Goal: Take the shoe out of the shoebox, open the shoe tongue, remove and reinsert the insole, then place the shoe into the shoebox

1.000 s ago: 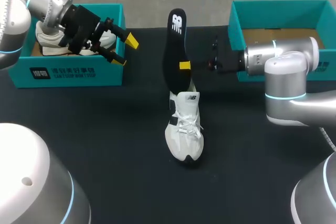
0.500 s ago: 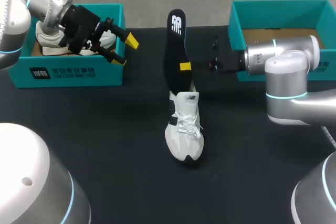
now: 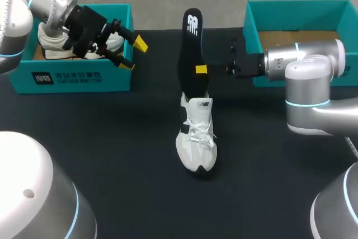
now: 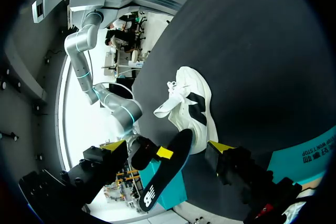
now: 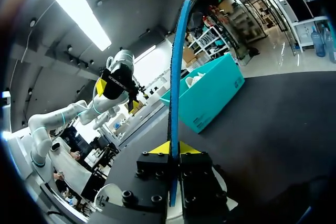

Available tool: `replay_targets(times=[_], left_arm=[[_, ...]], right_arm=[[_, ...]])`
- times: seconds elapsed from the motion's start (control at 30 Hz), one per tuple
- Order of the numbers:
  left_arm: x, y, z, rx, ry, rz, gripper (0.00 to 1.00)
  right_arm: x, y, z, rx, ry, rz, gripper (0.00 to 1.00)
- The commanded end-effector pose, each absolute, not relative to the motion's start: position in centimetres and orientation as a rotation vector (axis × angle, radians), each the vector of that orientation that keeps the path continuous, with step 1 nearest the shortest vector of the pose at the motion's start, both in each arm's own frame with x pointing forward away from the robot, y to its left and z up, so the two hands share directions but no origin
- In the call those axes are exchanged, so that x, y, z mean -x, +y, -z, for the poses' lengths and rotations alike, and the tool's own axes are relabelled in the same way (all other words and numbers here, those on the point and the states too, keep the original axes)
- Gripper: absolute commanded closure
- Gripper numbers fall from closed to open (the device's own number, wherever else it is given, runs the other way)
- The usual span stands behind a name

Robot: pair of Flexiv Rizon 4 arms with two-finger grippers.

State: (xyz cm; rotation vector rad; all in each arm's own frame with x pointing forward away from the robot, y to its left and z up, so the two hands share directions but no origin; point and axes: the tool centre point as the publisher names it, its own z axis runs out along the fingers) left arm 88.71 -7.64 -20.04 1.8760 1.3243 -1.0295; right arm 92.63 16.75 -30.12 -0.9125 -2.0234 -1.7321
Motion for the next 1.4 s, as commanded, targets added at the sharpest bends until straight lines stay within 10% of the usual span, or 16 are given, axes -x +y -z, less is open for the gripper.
replay_targets(times=[0.03,1.4], left_arm=[[-88.7,-7.6,20.0,-1.879,1.326,1.027,0.00],[-88.7,-7.6,20.0,-1.879,1.326,1.027,0.00]], right_arm=[[-92.2,16.4,29.9,0.927,-2.025,1.746,1.00],[-91.6,16.5,32.8,0.739,-2.018,1.862,1.00]])
